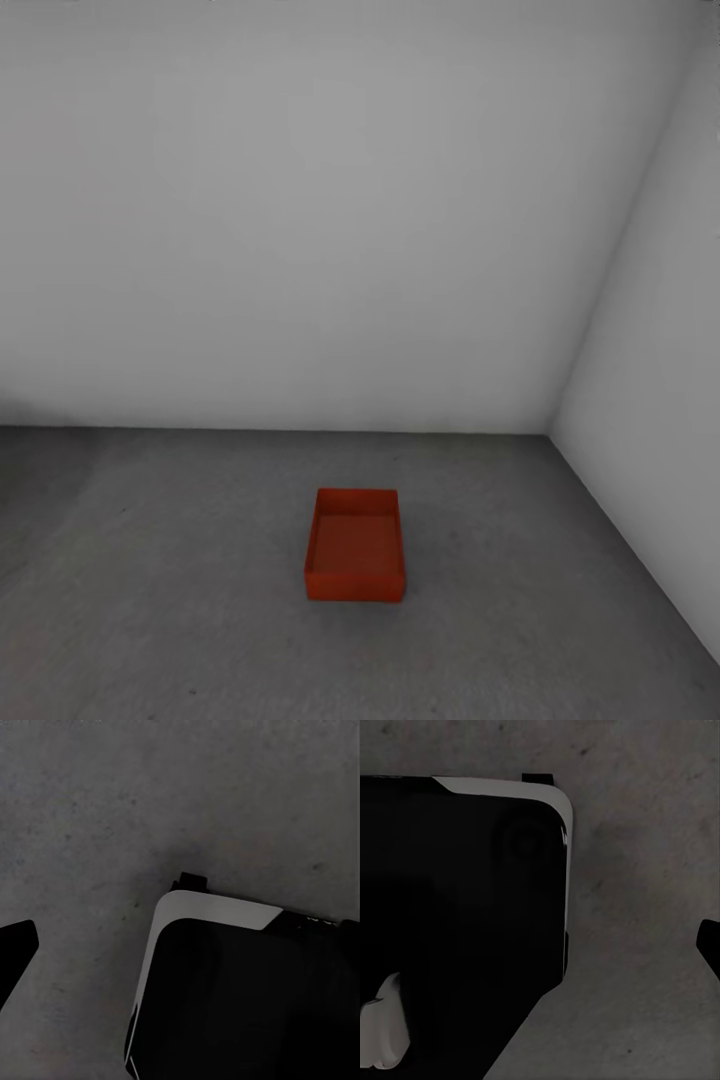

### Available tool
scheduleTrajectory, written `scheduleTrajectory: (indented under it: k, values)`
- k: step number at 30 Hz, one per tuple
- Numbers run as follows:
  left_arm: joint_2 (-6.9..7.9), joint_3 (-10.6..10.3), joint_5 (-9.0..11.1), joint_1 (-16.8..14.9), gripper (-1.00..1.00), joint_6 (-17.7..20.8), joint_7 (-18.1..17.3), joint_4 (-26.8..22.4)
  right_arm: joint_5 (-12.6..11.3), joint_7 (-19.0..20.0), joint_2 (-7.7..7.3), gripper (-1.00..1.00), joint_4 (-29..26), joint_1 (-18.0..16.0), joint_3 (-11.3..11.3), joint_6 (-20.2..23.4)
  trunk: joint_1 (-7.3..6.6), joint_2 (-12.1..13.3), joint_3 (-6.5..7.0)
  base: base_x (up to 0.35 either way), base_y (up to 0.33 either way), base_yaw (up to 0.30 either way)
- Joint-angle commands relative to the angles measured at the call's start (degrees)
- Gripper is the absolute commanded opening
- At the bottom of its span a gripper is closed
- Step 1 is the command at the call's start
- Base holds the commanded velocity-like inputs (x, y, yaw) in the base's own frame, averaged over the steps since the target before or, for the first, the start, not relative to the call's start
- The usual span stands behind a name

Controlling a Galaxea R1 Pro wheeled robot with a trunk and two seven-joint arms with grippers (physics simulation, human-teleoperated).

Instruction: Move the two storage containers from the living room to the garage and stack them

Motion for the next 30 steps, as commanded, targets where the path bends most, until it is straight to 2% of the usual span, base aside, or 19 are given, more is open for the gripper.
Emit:
scheduleTrajectory:
  k: [1, 30]
  values:
    - [0.00, 0.2, 0.5, 0.0, 1.00, -0.2, 0.0, 0.0, -0.6, -0.1, 0.01, 1.00, 0.2, -0.1, 0.5, -0.2, 0.02, -0.1, 0.01, 0.000, 0.000, 0.000]
    - [0.28, 0.2, 0.5, 0.0, 1.00, 0.6, -0.4, 0.1, -1.1, 0.0, -0.07, 1.00, 0.1, -0.1, 0.3, -0.8, 0.02, -0.1, 2.68, 0.000, 0.000, 0.000]
